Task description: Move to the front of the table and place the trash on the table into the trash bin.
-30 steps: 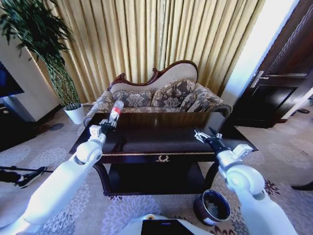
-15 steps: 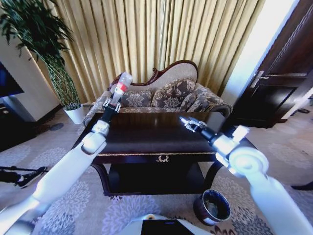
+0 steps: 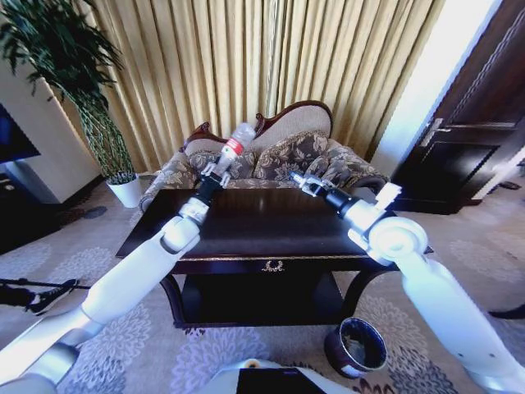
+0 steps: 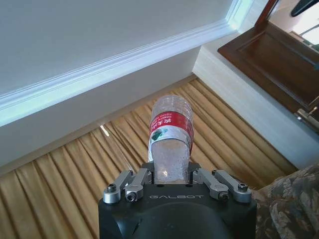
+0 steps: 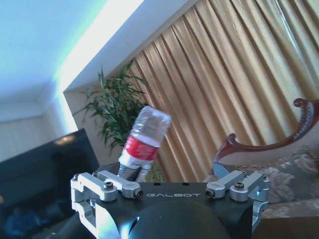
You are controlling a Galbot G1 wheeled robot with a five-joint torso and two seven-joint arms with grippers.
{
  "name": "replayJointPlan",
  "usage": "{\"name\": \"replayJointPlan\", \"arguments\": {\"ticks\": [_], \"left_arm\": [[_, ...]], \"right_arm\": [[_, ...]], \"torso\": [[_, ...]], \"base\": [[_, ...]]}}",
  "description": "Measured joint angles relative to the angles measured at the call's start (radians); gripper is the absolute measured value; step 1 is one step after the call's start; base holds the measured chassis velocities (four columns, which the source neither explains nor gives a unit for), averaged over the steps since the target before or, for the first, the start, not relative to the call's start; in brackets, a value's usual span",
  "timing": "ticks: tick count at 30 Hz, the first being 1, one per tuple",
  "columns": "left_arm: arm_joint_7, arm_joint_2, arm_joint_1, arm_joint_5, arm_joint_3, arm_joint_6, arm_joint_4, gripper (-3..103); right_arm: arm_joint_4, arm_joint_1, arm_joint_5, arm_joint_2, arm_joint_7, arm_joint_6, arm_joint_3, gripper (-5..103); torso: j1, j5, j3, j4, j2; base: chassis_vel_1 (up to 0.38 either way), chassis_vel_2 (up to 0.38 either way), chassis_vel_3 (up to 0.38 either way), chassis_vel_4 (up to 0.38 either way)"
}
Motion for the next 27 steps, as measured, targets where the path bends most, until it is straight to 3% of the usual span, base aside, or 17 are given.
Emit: {"name": "replayJointPlan", "arguments": {"ticks": [13, 27], "left_arm": [[-0.003, -0.051, -0.068, -0.038, 0.112, 0.055, -0.025, 30], [0.000, -0.062, -0.068, -0.060, 0.149, 0.064, -0.039, 30]], "right_arm": [[-0.118, 0.107, -0.052, 0.081, -0.001, 0.042, -0.091, 100], [-0.189, 0.242, -0.046, 0.080, 0.026, 0.047, -0.160, 100]], "torso": [[0.000, -0.0001, 0.000, 0.0001, 0.000], [0.000, -0.0002, 0.000, 0.0001, 0.000]], "base": [[0.000, 0.000, 0.000, 0.000], [0.000, 0.000, 0.000, 0.000]]}}
